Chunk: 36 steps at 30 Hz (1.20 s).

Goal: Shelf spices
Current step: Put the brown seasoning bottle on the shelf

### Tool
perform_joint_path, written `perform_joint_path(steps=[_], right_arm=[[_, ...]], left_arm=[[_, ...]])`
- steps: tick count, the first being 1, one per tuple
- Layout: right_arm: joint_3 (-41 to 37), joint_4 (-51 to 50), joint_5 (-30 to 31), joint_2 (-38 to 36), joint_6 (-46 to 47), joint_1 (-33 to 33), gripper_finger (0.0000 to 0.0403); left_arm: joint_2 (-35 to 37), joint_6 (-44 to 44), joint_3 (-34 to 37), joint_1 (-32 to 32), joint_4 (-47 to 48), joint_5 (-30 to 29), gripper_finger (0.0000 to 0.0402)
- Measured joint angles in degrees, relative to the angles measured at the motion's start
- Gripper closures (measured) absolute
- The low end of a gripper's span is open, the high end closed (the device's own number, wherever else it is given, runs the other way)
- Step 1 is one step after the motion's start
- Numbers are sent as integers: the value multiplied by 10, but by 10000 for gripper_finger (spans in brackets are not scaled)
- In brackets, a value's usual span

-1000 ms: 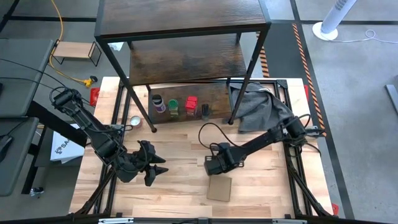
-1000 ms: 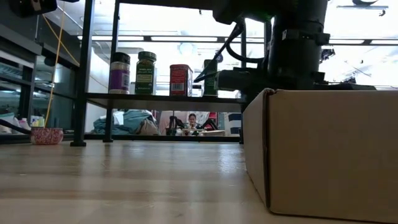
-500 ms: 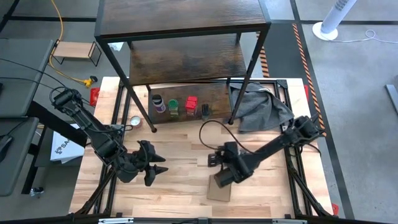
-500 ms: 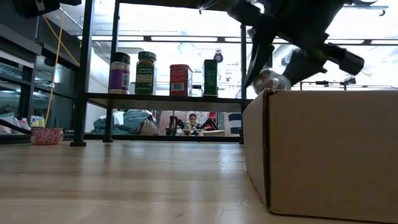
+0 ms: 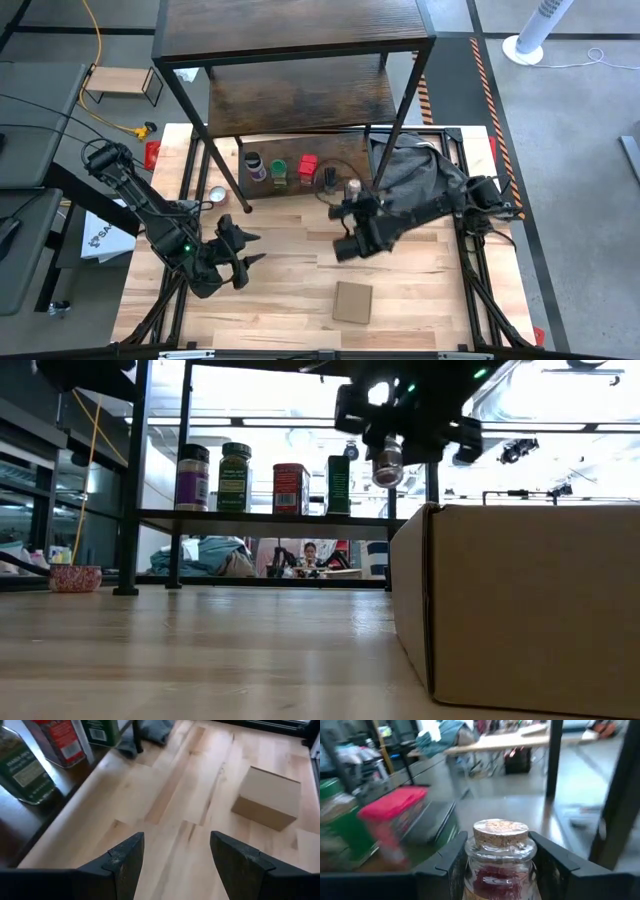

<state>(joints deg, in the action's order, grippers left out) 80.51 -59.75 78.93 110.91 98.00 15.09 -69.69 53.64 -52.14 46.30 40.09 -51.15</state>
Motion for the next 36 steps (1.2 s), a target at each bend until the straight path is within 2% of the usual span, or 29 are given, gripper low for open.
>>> perform_joint_path(steps=[3, 7, 16, 21, 30, 36], right_arm=[[0, 9, 26, 0, -32, -32, 237], [-1, 23, 30, 2, -41, -60, 237], [-81, 128, 47, 5, -41, -77, 237], [-106, 151, 51, 5, -47, -77, 237], [-106, 240, 50, 5, -199, -80, 237], [-106, 270, 48, 5, -239, -87, 237]], left_arm=[[0, 1, 0, 0, 1, -7, 180], [1, 9, 0, 0, 1, -4, 180], [1, 16, 0, 0, 2, -10, 180], [1, 17, 0, -1, 2, -21, 180], [2, 17, 0, -5, 2, -36, 180], [2, 18, 0, -6, 2, -36, 180]])
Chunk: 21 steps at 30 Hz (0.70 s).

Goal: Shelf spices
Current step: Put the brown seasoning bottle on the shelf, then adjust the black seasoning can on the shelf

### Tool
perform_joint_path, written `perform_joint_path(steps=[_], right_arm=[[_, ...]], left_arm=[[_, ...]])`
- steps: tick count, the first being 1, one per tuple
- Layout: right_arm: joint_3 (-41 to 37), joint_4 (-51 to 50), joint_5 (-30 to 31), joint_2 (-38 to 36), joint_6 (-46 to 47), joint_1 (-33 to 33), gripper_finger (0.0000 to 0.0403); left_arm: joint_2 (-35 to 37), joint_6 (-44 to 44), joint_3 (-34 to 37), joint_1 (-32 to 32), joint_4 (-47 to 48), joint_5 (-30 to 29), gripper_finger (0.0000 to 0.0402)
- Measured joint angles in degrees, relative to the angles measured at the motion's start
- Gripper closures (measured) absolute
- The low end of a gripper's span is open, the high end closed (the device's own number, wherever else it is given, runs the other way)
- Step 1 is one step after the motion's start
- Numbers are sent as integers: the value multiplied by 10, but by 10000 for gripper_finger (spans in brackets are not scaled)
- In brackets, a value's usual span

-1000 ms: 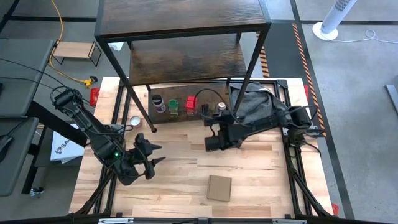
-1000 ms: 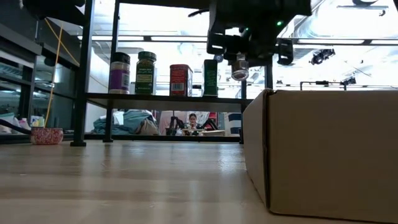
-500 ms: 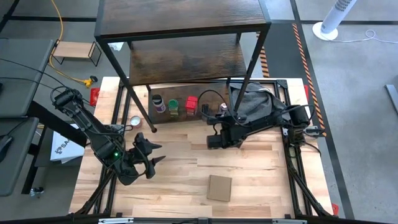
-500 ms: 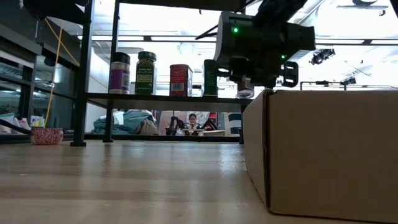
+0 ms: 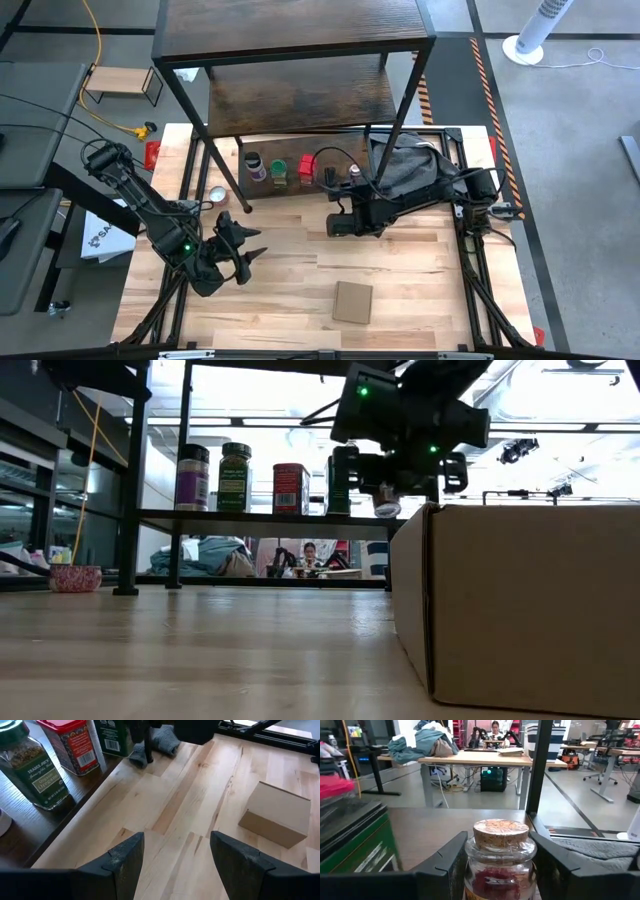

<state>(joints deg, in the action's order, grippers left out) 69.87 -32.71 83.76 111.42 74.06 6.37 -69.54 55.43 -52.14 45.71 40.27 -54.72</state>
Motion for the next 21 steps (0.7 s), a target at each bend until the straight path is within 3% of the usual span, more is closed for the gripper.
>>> perform_joint_path(steps=[6, 13, 21], right_arm=[[0, 4, 1, 0, 4, 0, 230], [0, 9, 1, 0, 4, -1, 107], [0, 9, 1, 0, -27, -1, 95]], left_arm=[[0, 9, 0, 0, 0, 2, 180], [0, 10, 0, 1, 0, 3, 180], [0, 10, 0, 1, 0, 3, 180]])
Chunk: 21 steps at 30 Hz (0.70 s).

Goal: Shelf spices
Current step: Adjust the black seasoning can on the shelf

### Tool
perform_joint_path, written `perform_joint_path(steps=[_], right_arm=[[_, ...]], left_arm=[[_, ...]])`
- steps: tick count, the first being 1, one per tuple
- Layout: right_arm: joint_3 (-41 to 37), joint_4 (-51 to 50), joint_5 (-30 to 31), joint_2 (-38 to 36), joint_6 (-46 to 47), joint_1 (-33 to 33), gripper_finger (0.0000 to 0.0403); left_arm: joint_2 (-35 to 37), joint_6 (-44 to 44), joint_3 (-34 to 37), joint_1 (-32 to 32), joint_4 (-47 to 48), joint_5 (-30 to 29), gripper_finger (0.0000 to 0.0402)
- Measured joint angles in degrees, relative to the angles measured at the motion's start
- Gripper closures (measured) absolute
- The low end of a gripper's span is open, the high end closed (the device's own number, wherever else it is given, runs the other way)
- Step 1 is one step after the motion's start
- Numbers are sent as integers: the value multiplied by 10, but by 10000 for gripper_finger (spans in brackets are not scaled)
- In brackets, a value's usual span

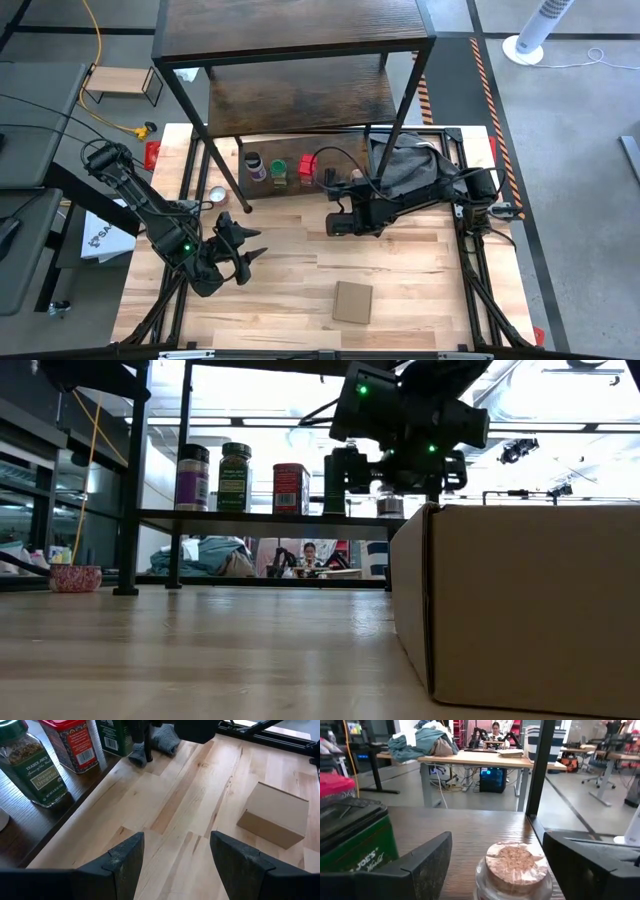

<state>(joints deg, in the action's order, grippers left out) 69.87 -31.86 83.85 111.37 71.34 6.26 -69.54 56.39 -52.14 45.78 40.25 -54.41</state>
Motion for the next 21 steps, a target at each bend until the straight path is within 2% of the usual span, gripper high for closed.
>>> perform_joint_path(steps=[5, 14, 21], right_arm=[[13, -8, 0, -2, -20, 9, 95], [63, -15, 4, -5, -166, 21, 94], [87, -47, 45, -5, -179, 21, 94]], left_arm=[[0, 0, 0, 0, 0, -9, 180], [0, 4, 0, 0, -15, -14, 180], [0, 5, 0, 0, -15, -13, 180]])
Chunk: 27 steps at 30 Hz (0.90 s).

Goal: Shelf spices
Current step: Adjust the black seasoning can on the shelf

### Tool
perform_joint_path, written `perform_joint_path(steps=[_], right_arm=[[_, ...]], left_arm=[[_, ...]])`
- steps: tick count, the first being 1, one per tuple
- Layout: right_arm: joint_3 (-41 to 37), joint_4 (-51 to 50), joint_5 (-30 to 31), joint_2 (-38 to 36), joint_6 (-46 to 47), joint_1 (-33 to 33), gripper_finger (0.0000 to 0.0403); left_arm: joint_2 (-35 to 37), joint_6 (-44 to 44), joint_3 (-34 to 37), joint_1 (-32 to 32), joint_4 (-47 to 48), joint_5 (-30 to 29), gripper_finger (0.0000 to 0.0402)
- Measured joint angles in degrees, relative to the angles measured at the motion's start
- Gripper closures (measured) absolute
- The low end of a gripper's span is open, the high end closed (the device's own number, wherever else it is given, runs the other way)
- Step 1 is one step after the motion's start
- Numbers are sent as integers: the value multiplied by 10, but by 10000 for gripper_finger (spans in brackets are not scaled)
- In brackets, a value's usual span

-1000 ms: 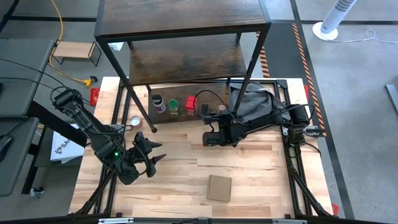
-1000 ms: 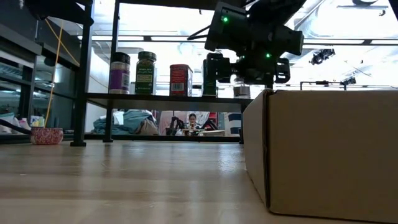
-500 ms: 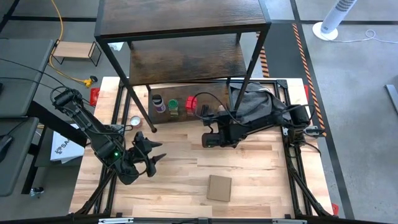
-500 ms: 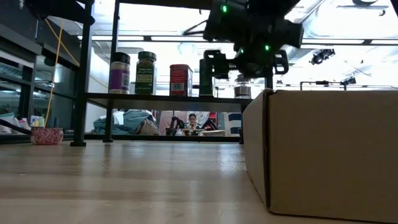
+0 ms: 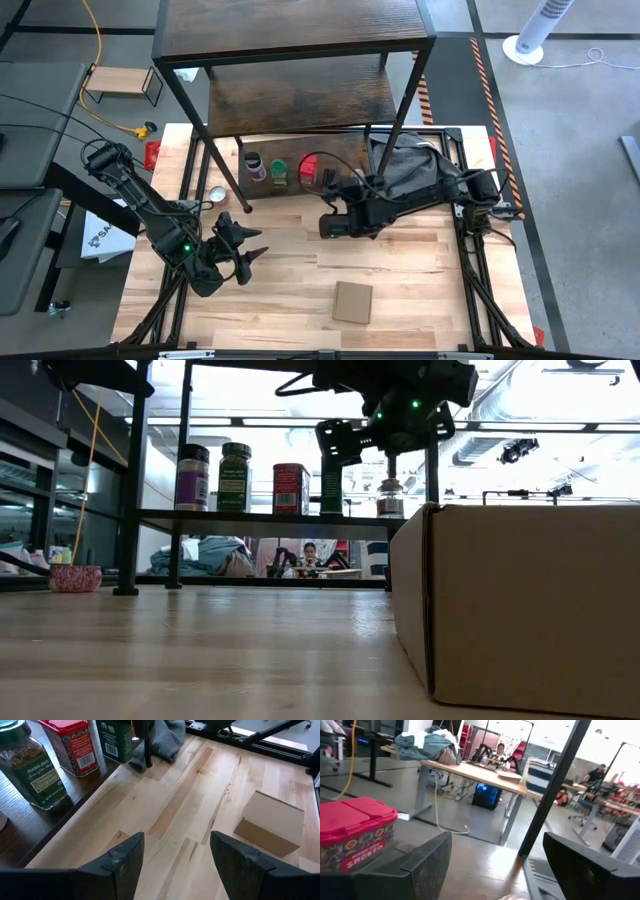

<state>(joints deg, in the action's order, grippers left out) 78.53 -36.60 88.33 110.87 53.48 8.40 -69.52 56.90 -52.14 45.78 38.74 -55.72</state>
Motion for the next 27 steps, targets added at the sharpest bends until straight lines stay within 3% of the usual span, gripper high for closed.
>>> perform_joint_path(steps=[10, 14, 18, 21, 23, 26, 27], right_arm=[[104, -138, 10, 0, 0, 6, 94], [202, -247, -62, 0, 0, 40, 95], [296, -333, -192, -1, 20, 89, 118], [316, -371, -313, -2, 108, 119, 172], [303, -385, -379, -2, 170, 134, 237], [254, -376, -419, 0, 237, 141, 360], [237, -372, -427, 0, 251, 137, 380]], left_arm=[[0, 4, 0, 0, -1, 10, 180], [0, 31, 0, 1, -29, 87, 180], [0, 31, 0, 15, -96, 147, 180], [0, 44, 0, 23, -131, 134, 180], [0, 51, 0, 24, -150, 118, 180], [0, 55, 0, 17, -162, 104, 180], [0, 55, 0, 13, -165, 100, 180]])
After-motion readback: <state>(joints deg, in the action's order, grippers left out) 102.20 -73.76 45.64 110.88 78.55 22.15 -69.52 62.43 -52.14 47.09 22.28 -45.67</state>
